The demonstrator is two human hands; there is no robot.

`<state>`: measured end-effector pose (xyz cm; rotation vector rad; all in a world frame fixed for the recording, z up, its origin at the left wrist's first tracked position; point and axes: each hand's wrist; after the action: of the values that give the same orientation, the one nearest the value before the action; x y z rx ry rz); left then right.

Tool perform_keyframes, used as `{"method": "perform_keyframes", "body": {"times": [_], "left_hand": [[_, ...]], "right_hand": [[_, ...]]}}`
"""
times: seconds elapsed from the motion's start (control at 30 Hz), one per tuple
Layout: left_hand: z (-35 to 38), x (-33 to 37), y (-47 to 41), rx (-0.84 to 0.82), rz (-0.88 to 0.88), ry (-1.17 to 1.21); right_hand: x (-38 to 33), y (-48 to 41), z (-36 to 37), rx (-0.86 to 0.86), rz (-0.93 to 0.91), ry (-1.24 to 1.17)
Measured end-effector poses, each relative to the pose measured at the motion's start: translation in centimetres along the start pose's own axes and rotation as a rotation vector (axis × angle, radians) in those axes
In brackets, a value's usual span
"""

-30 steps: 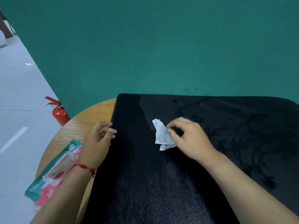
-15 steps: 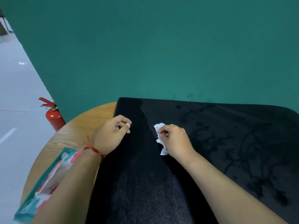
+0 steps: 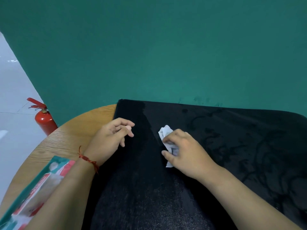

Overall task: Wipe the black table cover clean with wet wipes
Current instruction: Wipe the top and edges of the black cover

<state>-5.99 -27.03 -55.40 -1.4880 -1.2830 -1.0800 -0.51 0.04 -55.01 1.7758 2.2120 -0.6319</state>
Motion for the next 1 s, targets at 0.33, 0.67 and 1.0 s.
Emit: {"method": "perform_keyframes", "body": {"times": [0.33, 0.67, 1.0], "left_hand": [[-0.1, 0.1, 0.8, -0.001, 0.029, 0.001], [0.0, 0.5, 1.1, -0.03, 0.025, -0.013], [0.0, 0.5, 1.1, -0.037, 0.023, -0.034]], "right_hand": [[0.6, 1.9, -1.6, 0.209, 0.047, -0.238], [-0.3, 5.3, -3.8, 0.101, -0.133, 0.035], [-1.5, 4.1, -5.4, 0.135, -0.064, -0.003]]}}
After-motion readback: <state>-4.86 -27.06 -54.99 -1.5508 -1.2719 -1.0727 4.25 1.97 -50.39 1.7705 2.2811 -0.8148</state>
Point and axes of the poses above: each hand's wrist, its own y-axis away from the middle knuckle, its own z-axis out of the palm, x = y × z, and after that the axes turned 4 degrees about x, right-handed
